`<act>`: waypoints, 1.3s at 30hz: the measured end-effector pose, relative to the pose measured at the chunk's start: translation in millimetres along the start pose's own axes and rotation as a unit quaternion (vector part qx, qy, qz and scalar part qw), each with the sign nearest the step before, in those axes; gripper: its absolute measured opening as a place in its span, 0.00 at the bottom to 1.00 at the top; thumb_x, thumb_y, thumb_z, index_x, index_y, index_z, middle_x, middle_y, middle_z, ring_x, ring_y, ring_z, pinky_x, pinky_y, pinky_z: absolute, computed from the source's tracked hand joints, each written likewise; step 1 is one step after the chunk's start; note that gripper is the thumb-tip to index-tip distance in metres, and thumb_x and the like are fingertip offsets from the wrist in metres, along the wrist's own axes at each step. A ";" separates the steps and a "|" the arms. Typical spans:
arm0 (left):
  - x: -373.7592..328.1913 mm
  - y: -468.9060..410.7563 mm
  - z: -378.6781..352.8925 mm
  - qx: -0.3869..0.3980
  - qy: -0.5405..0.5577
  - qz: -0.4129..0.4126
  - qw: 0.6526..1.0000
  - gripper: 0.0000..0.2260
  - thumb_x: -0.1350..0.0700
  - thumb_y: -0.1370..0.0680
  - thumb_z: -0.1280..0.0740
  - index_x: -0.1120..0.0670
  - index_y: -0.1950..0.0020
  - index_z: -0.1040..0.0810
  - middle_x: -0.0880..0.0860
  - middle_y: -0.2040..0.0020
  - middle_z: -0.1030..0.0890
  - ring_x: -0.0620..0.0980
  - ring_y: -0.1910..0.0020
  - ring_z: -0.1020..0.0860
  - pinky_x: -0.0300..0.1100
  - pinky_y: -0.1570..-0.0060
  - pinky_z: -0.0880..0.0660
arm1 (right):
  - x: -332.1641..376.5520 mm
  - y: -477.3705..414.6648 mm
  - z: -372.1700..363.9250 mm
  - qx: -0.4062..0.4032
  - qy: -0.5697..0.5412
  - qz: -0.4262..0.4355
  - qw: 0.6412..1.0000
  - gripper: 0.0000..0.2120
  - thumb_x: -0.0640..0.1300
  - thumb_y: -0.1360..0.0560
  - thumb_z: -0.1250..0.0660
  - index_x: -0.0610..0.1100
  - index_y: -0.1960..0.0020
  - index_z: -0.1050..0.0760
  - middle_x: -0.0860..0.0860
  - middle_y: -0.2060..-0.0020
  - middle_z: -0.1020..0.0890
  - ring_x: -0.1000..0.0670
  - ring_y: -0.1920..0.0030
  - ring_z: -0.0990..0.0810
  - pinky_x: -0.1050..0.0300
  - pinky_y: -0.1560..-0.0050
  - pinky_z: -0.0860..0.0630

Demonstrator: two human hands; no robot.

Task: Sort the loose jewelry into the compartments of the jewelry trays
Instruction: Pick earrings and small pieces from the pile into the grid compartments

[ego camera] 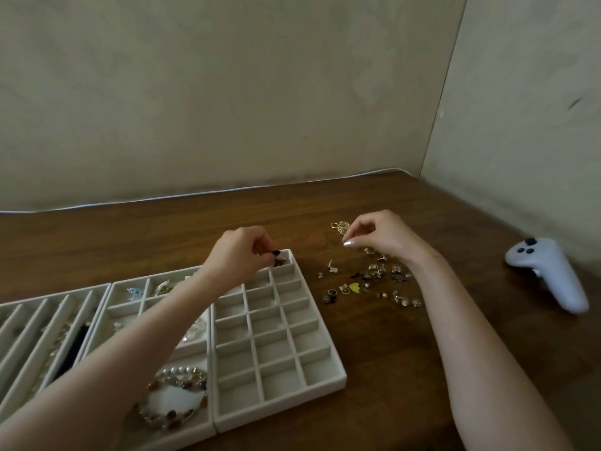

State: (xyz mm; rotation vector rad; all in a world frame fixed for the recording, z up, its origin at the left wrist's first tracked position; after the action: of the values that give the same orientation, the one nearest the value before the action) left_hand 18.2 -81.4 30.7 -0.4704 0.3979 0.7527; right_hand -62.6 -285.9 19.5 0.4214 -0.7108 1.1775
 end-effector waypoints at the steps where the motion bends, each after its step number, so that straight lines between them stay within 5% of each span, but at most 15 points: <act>1: 4.9 1.0 1.1 -0.005 -0.015 0.006 1.000 0.03 0.56 0.27 0.30 0.53 0.55 0.22 0.48 0.60 0.21 0.45 0.61 0.25 0.34 0.65 0.32 | -0.5 2.2 -5.7 0.038 0.024 -0.006 0.999 0.03 0.41 0.28 0.29 0.47 0.55 0.20 0.53 0.57 0.19 0.57 0.56 0.21 0.57 0.50 0.27; 6: 17.1 4.7 0.5 -0.023 -0.090 0.019 0.995 0.02 0.54 0.26 0.31 0.50 0.55 0.22 0.47 0.58 0.21 0.45 0.58 0.26 0.37 0.64 0.32 | -8.6 11.4 -16.7 0.136 0.079 -0.045 0.987 0.03 0.43 0.30 0.27 0.47 0.57 0.20 0.52 0.58 0.18 0.56 0.58 0.23 0.60 0.60 0.31; 9: 18.6 4.2 3.8 -0.043 -0.109 0.020 0.993 0.03 0.52 0.26 0.31 0.50 0.55 0.22 0.46 0.58 0.23 0.45 0.57 0.26 0.38 0.64 0.32 | -8.0 10.7 -15.4 0.123 0.082 -0.052 0.988 0.04 0.45 0.29 0.28 0.47 0.55 0.20 0.52 0.57 0.19 0.57 0.58 0.23 0.59 0.55 0.28; 14: 15.0 2.2 4.4 -0.063 -0.084 0.014 0.994 0.06 0.51 0.26 0.31 0.52 0.56 0.22 0.47 0.58 0.22 0.46 0.58 0.26 0.37 0.67 0.33 | -2.0 10.7 -12.0 0.093 0.070 -0.046 0.992 0.05 0.45 0.28 0.30 0.46 0.53 0.21 0.52 0.59 0.20 0.58 0.67 0.26 0.66 0.68 0.33; 24: 4.4 -4.4 3.7 -0.053 -0.088 -0.014 0.995 0.06 0.51 0.25 0.33 0.52 0.53 0.22 0.48 0.55 0.22 0.46 0.57 0.26 0.41 0.60 0.25 | -1.8 10.5 -9.8 0.096 0.070 -0.038 0.992 0.04 0.43 0.28 0.29 0.47 0.53 0.21 0.53 0.57 0.21 0.58 0.62 0.24 0.64 0.64 0.31; 29: -13.5 -3.0 0.2 -0.040 -0.065 -0.047 0.996 0.05 0.54 0.23 0.35 0.54 0.51 0.22 0.48 0.54 0.22 0.46 0.57 0.25 0.43 0.57 0.24 | -3.2 20.2 -25.4 0.198 0.114 -0.036 0.973 0.06 0.45 0.30 0.27 0.50 0.54 0.20 0.55 0.56 0.20 0.56 0.54 0.24 0.58 0.55 0.30; 33: -37.1 -0.5 -9.7 -0.023 -0.029 -0.087 0.996 0.04 0.55 0.23 0.35 0.54 0.51 0.22 0.47 0.55 0.22 0.43 0.59 0.26 0.37 0.59 0.28 | -0.8 28.7 -34.2 0.242 0.140 -0.038 0.959 0.09 0.47 0.32 0.25 0.50 0.54 0.21 0.57 0.61 0.22 0.58 0.59 0.25 0.62 0.60 0.34; 39: -10.0 -3.5 10.9 -0.116 -0.016 -0.011 0.993 0.05 0.58 0.22 0.37 0.53 0.49 0.22 0.48 0.54 0.22 0.45 0.58 0.26 0.34 0.64 0.32 | -4.7 27.4 -39.9 0.246 0.164 -0.051 0.954 0.08 0.46 0.33 0.24 0.49 0.57 0.21 0.56 0.58 0.21 0.58 0.55 0.25 0.59 0.57 0.32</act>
State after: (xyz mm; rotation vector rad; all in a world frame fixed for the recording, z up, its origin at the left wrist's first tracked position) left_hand 15.9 -83.3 45.6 -0.6781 0.2756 0.7889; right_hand -77.9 -254.1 -13.9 0.6493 -0.0971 1.2845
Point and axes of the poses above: each hand's wrist, its own y-axis away from the middle knuckle, its own z-axis out of the back of the hand, x = y × z, the point moved 10 cm from there along -y, towards the middle knuckle
